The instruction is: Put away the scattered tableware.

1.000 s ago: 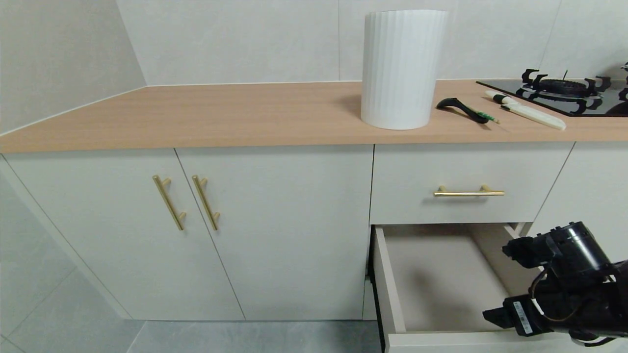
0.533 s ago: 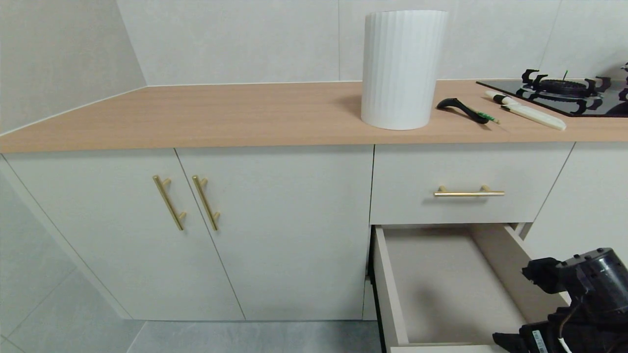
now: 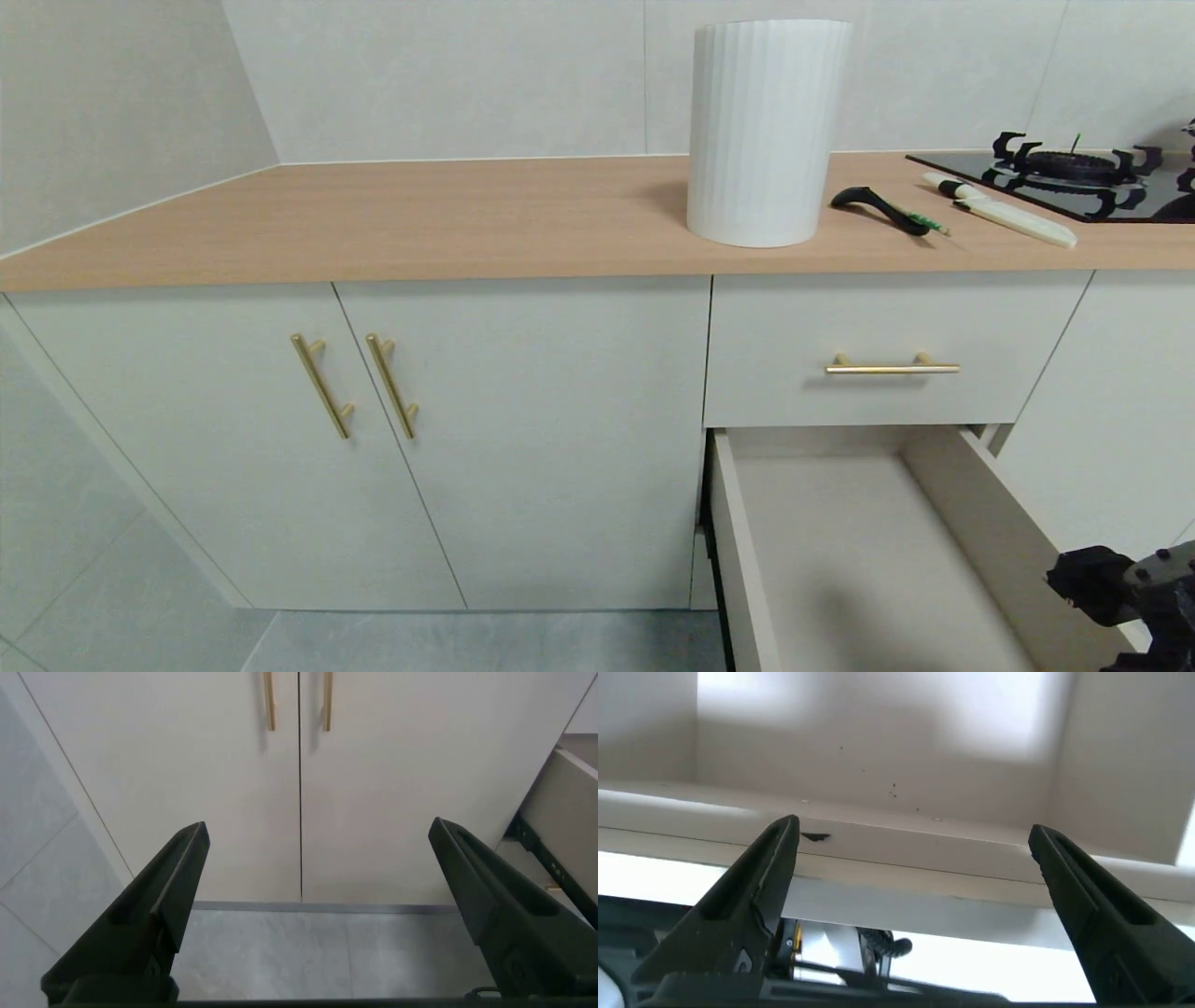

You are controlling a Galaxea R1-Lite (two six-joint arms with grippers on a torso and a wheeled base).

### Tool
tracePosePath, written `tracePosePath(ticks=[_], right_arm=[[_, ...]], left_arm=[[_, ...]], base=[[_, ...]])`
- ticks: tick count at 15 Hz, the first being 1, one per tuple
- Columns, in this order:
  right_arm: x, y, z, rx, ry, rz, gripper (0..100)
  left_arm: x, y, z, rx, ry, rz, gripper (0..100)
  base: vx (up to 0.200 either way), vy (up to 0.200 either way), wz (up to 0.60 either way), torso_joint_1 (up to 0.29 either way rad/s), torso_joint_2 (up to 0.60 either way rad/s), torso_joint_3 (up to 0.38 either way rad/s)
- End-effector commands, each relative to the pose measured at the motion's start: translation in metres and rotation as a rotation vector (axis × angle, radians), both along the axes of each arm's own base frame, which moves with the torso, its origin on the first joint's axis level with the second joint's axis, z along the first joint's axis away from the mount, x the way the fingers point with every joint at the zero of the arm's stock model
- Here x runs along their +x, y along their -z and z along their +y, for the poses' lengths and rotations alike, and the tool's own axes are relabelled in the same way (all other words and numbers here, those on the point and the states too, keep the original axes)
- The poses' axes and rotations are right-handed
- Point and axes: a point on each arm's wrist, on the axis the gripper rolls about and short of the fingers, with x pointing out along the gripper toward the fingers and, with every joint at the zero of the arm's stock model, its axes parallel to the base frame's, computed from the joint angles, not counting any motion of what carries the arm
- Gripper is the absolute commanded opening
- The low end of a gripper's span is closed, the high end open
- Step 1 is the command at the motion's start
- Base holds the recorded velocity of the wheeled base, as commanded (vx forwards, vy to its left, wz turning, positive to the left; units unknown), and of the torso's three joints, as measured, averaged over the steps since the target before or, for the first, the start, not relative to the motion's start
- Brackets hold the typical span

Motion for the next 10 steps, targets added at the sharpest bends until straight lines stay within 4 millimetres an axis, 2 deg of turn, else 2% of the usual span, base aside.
tracePosePath(ticks=[1,4,5,6,9,10], right_arm=[[-0.007,-0.005,-0.003,0.014,0.0,-0.029,100],[-0.004,-0.011,-0.002,0.026,0.0,-0.06,100],[0.003,-0.023,0.001,0.046,0.004,-0.112,100],[0.011,-0.044,0.004,0.072,0.014,-0.182,100],[0.022,-0.117,0.009,0.106,0.004,-0.232,100],[0.024,-0.134,0.01,0.116,-0.001,-0.25,100]], left_arm=[[0.0,0.0,0.0,0.0,-0.003,0.001,100],[0.0,0.0,0.0,0.0,0.0,0.001,100],[0.0,0.0,0.0,0.0,-0.001,0.001,100],[0.0,0.0,0.0,0.0,-0.001,0.001,100],[0.0,0.0,0.0,0.0,-0.003,0.001,100],[0.0,0.0,0.0,0.0,0.0,0.001,100]], base=[[0.0,0.0,0.0,0.0,0.0,0.0],[0.0,0.0,0.0,0.0,0.0,0.0],[0.0,0.0,0.0,0.0,0.0,0.0],[0.0,0.0,0.0,0.0,0.0,0.0],[0.0,0.0,0.0,0.0,0.0,0.0],[0.0,0.0,0.0,0.0,0.0,0.0]])
